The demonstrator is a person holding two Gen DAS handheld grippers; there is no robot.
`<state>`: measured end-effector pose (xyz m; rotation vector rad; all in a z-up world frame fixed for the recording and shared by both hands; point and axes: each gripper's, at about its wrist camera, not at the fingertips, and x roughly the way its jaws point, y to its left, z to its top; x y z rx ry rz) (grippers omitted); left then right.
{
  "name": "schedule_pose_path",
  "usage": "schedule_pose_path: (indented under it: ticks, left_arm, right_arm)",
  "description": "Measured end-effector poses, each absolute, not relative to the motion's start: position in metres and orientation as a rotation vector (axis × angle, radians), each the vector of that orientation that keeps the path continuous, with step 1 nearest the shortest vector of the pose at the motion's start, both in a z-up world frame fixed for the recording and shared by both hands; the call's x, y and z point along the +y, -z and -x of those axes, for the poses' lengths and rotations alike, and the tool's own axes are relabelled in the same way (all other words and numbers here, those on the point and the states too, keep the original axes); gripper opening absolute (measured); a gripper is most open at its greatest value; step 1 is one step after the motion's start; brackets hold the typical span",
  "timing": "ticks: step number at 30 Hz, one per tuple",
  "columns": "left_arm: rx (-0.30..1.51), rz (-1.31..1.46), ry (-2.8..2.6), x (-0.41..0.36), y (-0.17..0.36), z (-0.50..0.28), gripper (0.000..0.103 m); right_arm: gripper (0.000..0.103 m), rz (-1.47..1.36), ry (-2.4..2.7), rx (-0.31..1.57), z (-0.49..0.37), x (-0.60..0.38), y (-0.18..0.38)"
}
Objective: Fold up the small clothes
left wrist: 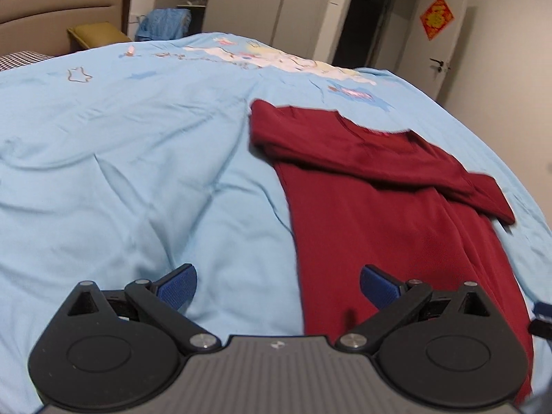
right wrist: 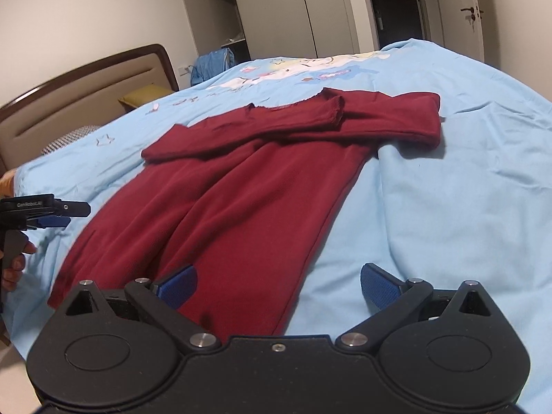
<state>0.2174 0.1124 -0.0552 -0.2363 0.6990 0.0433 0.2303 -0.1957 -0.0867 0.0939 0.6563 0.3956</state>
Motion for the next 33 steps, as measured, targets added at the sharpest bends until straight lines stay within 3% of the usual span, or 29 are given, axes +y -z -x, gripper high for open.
schedule_pose_path:
  ticks: [9,22,30,33]
  left_arm:
    - [0.650,0.112,-0.160,0.107,0.042,-0.262,0.103]
    - [0.574,-0.180,-0.279,0.101,0.062,-0.363,0.093]
    - [0.550,-0.236,-0.213,0.097,0.072,-0.386,0.075]
    - [0.522,-0.257,-0.201,0.096,0.070,-0.386,0.055]
  right_arm:
    - [0.101,-0.062,-0.388,0.586,-0.232,-0.190,0.077]
    - [0.101,-0.013,-0.406,0.484,-0.362,-0.155,0.050]
    - [0.099,-0.050,-0.492,0.495,-0.438,-0.124,0.052]
    - [0.095,-0.031,-0.501,0.528,-0.453,-0.114,0.060]
